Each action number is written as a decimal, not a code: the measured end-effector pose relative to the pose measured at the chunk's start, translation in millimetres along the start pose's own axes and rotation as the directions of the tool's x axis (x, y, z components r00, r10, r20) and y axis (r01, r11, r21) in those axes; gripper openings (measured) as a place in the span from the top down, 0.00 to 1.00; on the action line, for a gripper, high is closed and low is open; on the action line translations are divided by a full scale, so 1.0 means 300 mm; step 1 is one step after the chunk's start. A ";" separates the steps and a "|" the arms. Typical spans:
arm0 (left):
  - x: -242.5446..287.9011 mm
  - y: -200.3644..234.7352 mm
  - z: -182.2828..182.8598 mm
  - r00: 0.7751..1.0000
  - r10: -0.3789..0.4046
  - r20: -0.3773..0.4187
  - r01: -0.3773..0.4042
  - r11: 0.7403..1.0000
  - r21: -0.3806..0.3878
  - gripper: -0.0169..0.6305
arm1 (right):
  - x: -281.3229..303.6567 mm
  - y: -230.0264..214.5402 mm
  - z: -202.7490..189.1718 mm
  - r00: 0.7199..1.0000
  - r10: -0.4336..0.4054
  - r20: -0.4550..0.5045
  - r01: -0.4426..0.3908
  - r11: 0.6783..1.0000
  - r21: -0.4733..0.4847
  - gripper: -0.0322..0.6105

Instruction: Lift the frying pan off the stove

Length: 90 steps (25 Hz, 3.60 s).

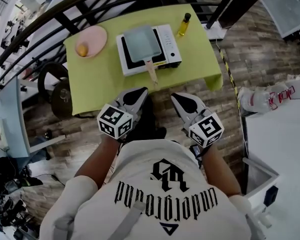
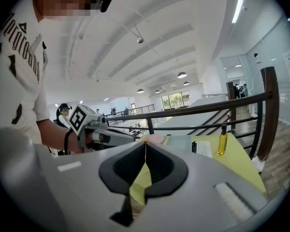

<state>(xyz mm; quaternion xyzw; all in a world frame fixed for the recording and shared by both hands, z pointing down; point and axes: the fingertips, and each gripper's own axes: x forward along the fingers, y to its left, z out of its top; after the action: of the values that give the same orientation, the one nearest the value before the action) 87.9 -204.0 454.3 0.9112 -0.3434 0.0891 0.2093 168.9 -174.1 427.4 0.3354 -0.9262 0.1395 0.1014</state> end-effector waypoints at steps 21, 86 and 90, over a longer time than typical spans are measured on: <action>0.273 0.328 -0.281 0.963 -0.234 -0.130 0.134 0.842 -0.523 0.64 | 0.350 -0.184 -0.299 0.958 0.145 -0.248 -0.064 0.949 0.308 0.67; 0.375 0.161 -0.251 0.882 -0.469 0.029 0.367 0.648 -0.667 0.69 | 0.396 0.038 -0.411 0.849 0.494 -0.185 -0.269 0.707 0.653 0.70; 0.339 0.087 -0.226 0.880 -0.475 0.032 0.381 0.662 -0.645 0.69 | 0.330 0.078 -0.383 0.856 0.487 -0.174 -0.281 0.720 0.635 0.70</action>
<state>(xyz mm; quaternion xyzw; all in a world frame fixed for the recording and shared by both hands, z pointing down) 145.3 -251.5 554.5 0.8324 -0.1132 -0.0203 0.5422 89.7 -178.2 558.9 0.1193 -0.8554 0.4911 0.1136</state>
